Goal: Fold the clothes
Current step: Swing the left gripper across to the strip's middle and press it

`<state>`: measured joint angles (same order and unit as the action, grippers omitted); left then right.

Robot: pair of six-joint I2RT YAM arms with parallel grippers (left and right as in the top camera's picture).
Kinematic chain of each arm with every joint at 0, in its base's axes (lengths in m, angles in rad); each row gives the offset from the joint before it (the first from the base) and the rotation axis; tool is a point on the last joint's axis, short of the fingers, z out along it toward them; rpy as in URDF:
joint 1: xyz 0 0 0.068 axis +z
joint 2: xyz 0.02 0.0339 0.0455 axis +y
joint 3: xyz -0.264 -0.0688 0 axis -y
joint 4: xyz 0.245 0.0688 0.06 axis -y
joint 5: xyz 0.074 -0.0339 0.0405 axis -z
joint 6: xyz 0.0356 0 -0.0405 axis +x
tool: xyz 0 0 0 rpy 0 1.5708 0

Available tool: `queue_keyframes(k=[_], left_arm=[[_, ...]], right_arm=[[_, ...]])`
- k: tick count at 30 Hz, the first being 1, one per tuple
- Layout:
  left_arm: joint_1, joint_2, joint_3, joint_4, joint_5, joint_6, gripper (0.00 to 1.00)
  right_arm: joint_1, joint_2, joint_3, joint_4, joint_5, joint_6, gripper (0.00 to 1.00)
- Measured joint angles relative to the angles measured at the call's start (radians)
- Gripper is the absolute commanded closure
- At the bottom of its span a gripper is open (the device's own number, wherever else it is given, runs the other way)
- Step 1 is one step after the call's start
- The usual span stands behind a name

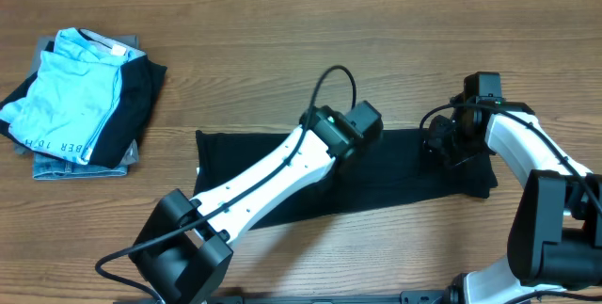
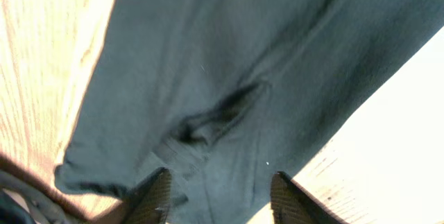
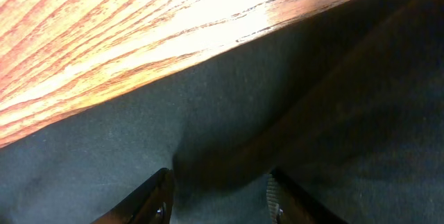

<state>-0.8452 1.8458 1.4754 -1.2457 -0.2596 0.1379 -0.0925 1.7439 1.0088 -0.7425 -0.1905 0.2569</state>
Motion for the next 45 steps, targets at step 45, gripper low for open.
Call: queue_keyframes(k=[45], left_arm=[[-0.006,0.000,-0.254,0.304,0.019,0.050,0.49]], right_arm=[[0.000,0.000,-0.011,0.016,0.008,0.001,0.49]])
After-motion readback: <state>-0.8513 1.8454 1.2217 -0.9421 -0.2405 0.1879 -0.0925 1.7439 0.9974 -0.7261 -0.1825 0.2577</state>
